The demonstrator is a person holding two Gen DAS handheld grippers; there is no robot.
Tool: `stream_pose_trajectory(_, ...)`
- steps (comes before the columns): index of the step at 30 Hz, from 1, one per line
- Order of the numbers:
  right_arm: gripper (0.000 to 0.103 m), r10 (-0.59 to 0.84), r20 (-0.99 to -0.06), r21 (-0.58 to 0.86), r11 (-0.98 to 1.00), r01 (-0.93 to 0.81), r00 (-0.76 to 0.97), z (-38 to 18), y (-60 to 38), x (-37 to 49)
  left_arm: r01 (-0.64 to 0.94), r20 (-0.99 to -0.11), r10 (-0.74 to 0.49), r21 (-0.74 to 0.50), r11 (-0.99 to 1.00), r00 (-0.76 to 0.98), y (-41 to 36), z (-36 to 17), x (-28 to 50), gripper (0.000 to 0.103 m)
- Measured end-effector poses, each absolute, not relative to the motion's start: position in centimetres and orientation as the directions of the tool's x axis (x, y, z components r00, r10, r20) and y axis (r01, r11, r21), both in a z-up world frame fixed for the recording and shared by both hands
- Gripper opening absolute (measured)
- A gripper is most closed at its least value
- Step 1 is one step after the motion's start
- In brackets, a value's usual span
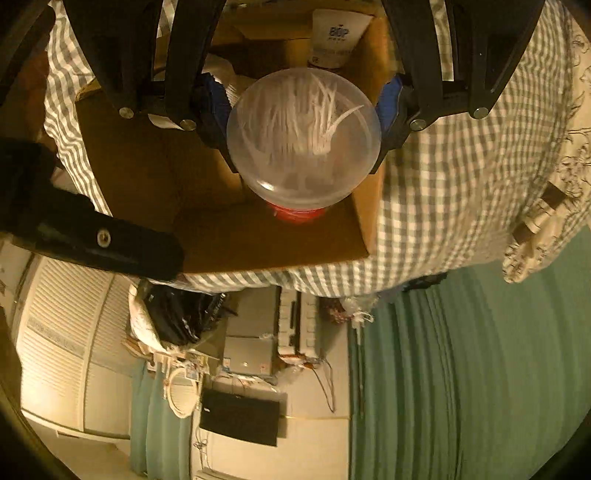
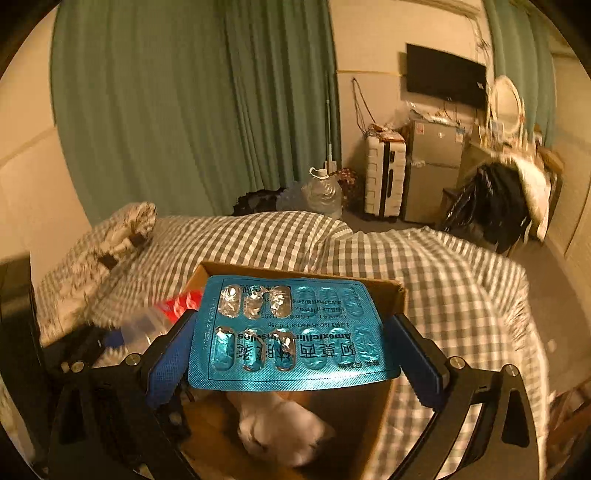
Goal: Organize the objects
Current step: 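Carry the blister pack and bottle into the box and open both tools, then withdraw both tools and move the right tool to the blue tissue pack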
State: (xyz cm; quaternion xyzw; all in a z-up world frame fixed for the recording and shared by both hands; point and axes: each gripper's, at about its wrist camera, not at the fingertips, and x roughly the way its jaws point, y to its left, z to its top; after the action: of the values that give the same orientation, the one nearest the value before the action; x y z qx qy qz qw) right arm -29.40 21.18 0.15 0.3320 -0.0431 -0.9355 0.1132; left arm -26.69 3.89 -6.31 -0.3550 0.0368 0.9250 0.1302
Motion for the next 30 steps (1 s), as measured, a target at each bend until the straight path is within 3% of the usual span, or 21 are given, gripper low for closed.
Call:
stream_pose_trajectory(2, 0.103, -0.255, -0.623, 0.177, -0.967, 0.184, -0.740, -0.2, 21.6, -29.8, -0.264, -0.663, 0.212, -0.022, -0.964, -0.718, 3.8, -6.4, -26.5, 0.092)
stream_pose_trajectory(3, 0.103, -0.244, -0.628, 0.169, -0.970, 0.177, -0.739, -0.4, 21.8, -29.8, -0.257, -0.653, 0.206, -0.018, -0.966, -0.729, 3.7, -6.3, -26.1, 0.095)
stream_pose_trajectory(12, 0.103, -0.214, -0.589, 0.161, -0.976, 0.146, -0.779, 3.6, 24.0, -25.0, -0.210, -0.641, 0.154, 0.011, -0.978, -0.752, 1.6, -2.6, -22.2, 0.095)
stream_pose_trajectory(23, 0.103, -0.142, -0.492, -0.001, -0.987, 0.163, -0.859, 12.8, 23.8, -12.7, -0.167, -0.579, 0.127, 0.016, -0.986, -0.805, -2.5, 5.8, -12.9, 0.102)
stream_pose_trajectory(30, 0.103, -0.164, -0.479, -0.009, -0.981, 0.191, -0.862, 13.7, 23.5, -7.4, -0.153, -0.587, 0.112, 0.020, -0.988, -0.802, -3.7, 4.7, -8.5, 0.103)
